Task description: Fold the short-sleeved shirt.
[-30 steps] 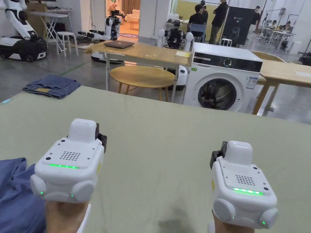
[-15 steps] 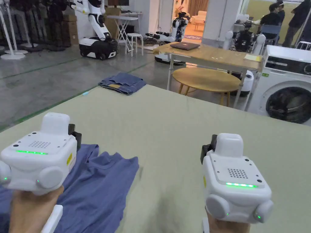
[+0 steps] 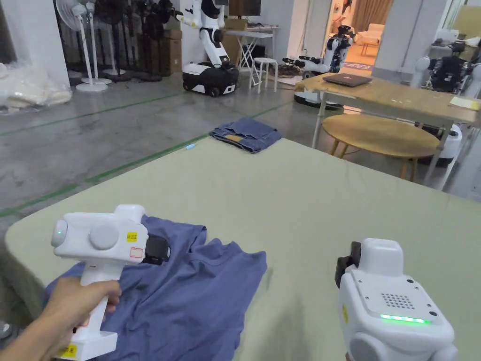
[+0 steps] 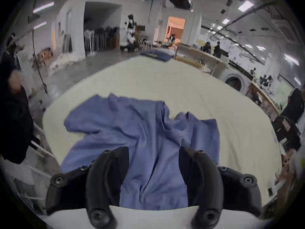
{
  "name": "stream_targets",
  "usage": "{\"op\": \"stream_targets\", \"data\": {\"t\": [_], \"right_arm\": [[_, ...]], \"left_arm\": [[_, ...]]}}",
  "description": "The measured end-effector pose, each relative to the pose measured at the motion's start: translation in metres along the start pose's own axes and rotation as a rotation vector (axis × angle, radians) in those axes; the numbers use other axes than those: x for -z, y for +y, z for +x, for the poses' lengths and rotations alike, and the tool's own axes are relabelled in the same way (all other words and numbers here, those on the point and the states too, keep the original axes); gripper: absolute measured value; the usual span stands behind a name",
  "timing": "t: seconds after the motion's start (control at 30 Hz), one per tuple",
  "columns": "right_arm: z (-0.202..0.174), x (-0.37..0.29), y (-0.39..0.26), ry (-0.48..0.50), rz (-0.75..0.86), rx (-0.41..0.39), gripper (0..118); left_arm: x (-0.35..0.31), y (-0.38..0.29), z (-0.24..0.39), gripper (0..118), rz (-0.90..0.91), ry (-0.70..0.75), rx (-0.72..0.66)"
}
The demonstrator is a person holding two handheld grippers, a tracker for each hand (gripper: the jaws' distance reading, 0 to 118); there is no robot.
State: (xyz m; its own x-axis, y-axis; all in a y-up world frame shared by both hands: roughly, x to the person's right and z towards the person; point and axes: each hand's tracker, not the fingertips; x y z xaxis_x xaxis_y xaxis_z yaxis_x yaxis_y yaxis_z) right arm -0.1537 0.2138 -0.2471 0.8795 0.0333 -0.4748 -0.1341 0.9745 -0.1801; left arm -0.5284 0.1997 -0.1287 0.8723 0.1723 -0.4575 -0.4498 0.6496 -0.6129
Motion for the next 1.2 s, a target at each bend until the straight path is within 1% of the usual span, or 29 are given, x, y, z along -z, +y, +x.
{"op": "stream_targets", "data": {"t": [0.03,0.07,0.13,0.23,0.27,0.3,0.33,0.37,0.4,0.43,0.47,0.5,0.57,0.63,0.67,0.73,0.77,0.87,0.97,1.07,1.13,1.2], "right_arm": [[0.002,0.001,-0.002,-0.003,-0.01,0.001,0],[0.004,0.001,-0.003,-0.005,-0.02,0.002,0],[0.01,0.001,-0.007,-0.015,-0.033,0.006,0],[0.017,0.002,-0.01,-0.031,-0.052,0.014,0],[0.021,0.002,-0.011,-0.034,-0.057,0.019,0],[0.023,0.001,-0.011,-0.039,-0.061,0.022,0],[0.025,0.001,-0.011,-0.043,-0.064,0.024,0],[0.027,0.0,-0.011,-0.047,-0.064,0.028,0],[0.03,-0.001,-0.011,-0.052,-0.063,0.033,0],[0.031,-0.002,-0.012,-0.056,-0.062,0.037,0],[0.032,-0.002,-0.012,-0.058,-0.064,0.04,0],[0.033,-0.002,-0.012,-0.058,-0.068,0.043,0],[0.036,-0.004,-0.012,-0.059,-0.074,0.038,0],[0.039,-0.008,-0.012,-0.063,-0.074,0.032,0],[0.042,-0.01,-0.012,-0.066,-0.069,0.031,0],[0.046,-0.013,-0.01,-0.076,-0.063,0.024,0],[0.049,-0.015,-0.009,-0.08,-0.059,0.022,0],[0.058,-0.021,-0.004,-0.098,-0.048,0.017,0],[0.068,-0.027,0.002,-0.119,-0.03,0.027,0],[0.078,-0.034,0.008,-0.132,-0.01,0.028,0],[0.085,-0.039,0.013,-0.146,0.001,0.032,0],[0.093,-0.045,0.018,-0.16,0.016,0.041,0]], "left_arm": [[0.011,0.0,0.001,65,-0.047,0.009,0.003],[0.021,-0.003,0.001,69,-0.083,-0.017,0.005],[0.039,-0.011,0.005,69,-0.171,-0.021,0.016],[0.07,-0.025,0.008,69,-0.295,0.066,0.045],[0.078,-0.031,0.01,68,-0.317,0.076,0.087],[0.072,-0.033,0.017,68,-0.235,0.083,0.137],[0.069,-0.035,0.023,66,-0.207,0.103,0.158],[0.073,-0.032,0.02,56,-0.219,0.117,0.172],[0.071,-0.034,0.023,39,-0.201,0.096,0.183],[0.07,-0.035,0.025,17,-0.182,0.078,0.184],[0.07,-0.036,0.027,0,-0.178,0.082,0.181],[0.074,-0.035,0.021,0,-0.177,0.103,0.184],[0.075,-0.035,0.013,0,-0.167,0.09,0.155],[0.08,-0.032,0.002,0,-0.11,0.073,0.12],[0.075,-0.029,0.002,0,-0.067,0.069,0.125],[0.061,-0.018,0.002,0,0.025,0.045,0.137],[0.032,-0.016,0.021,0,0.051,0.057,0.125],[0.003,0.008,0.027,0,0.138,-0.028,0.063],[-0.035,0.028,0.06,0,0.244,-0.041,0.153],[-0.067,0.055,0.091,0,0.329,-0.137,0.146],[-0.09,0.071,0.118,0,0.387,-0.17,0.192],[-0.094,0.093,0.137,0,0.42,-0.215,0.234]]}}
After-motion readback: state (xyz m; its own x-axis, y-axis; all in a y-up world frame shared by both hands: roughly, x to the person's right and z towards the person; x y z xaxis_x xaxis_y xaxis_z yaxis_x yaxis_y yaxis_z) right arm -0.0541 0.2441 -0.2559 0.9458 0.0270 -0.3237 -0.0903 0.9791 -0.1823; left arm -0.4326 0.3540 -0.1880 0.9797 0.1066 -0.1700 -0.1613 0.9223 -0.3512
